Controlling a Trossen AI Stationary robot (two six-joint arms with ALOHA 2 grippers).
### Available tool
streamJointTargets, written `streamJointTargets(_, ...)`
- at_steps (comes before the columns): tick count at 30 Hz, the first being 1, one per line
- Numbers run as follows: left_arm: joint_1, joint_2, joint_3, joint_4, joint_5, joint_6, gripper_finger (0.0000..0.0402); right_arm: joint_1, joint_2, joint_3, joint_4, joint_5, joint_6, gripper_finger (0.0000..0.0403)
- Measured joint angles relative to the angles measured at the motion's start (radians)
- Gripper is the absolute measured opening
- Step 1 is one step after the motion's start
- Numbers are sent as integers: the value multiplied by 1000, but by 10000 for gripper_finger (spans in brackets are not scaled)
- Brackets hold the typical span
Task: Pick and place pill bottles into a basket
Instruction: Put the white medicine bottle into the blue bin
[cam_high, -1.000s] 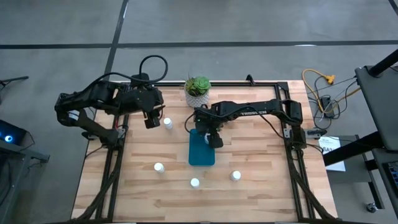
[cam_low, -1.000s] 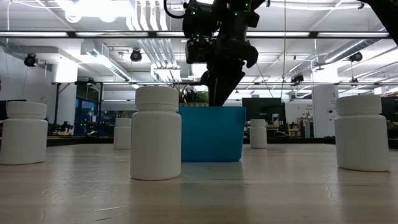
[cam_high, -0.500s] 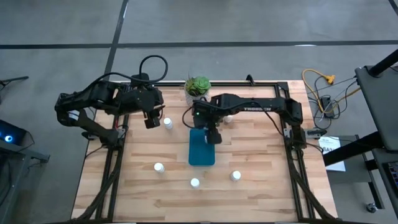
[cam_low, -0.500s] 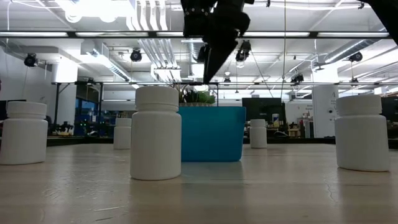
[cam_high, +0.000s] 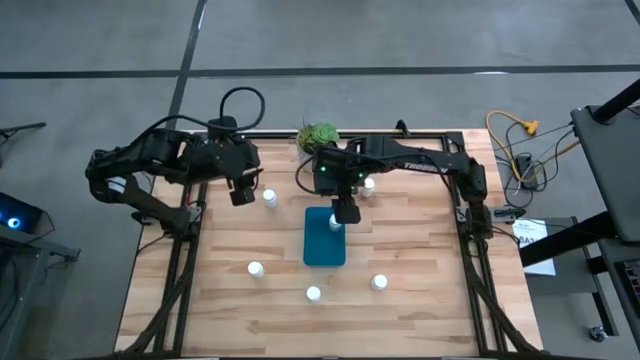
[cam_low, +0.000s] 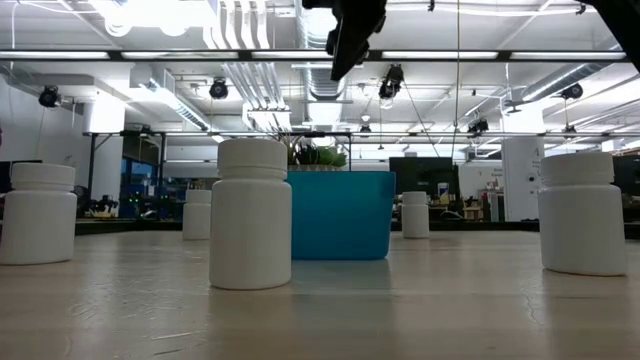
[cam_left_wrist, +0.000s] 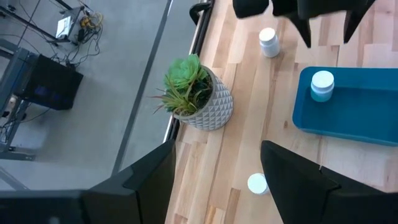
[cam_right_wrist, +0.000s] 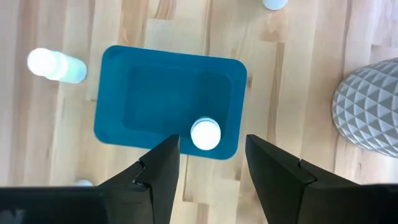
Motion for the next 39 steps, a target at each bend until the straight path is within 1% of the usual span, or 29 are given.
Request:
streamJointTargets(8, 0, -13, 0, 0, -12, 5, 219, 6, 0, 95, -101, -5, 60, 171)
streamJointTargets(14, 0, -13, 0, 0, -12, 26, 219, 44, -3, 144, -161, -10, 84, 170)
streamJointTargets(21, 0, -14, 0, 0, -18, 27, 219, 122, -42, 143, -215, -9, 134, 166)
streamJointTargets(32, 0, -14, 0, 0, -19, 26, 219, 237, -106, 136, -219, 0, 225, 159)
streamJointTargets(39, 0, -14, 0, 0, -18, 26, 219, 296, -112, 110, -219, 2, 315, 155)
